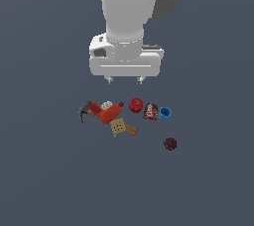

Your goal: Pick up a designated object from a clutter of objects.

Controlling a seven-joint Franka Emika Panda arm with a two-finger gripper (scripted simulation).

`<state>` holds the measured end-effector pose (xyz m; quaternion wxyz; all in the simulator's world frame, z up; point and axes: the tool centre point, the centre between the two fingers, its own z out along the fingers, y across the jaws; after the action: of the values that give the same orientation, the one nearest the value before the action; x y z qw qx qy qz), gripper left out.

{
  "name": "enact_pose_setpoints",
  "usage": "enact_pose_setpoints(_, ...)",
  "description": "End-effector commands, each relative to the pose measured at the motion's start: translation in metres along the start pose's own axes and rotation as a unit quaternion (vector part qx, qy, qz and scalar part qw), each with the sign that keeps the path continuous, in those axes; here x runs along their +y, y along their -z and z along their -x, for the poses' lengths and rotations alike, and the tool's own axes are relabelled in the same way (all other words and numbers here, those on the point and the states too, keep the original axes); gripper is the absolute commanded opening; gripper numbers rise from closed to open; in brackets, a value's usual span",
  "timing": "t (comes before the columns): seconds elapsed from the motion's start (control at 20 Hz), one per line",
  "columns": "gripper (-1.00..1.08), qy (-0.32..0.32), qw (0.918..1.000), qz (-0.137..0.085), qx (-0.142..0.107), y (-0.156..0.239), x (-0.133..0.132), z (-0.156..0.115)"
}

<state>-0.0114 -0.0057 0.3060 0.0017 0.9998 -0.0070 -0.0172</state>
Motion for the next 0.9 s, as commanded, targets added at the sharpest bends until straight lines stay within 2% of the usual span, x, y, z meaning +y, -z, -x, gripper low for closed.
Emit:
enact_pose_setpoints(0.0,1.00,0.000,1.0000,0.000,0.000,0.000,0.000,0.000)
enact_pose_setpoints(0.45,1.00,0.012,0.9998,0.015,0.007,0.012,0.014,-0.001)
enact_pose_setpoints(0.85,1.00,0.008,0.9998,0.015,0.007,0.007,0.009,-0.007)
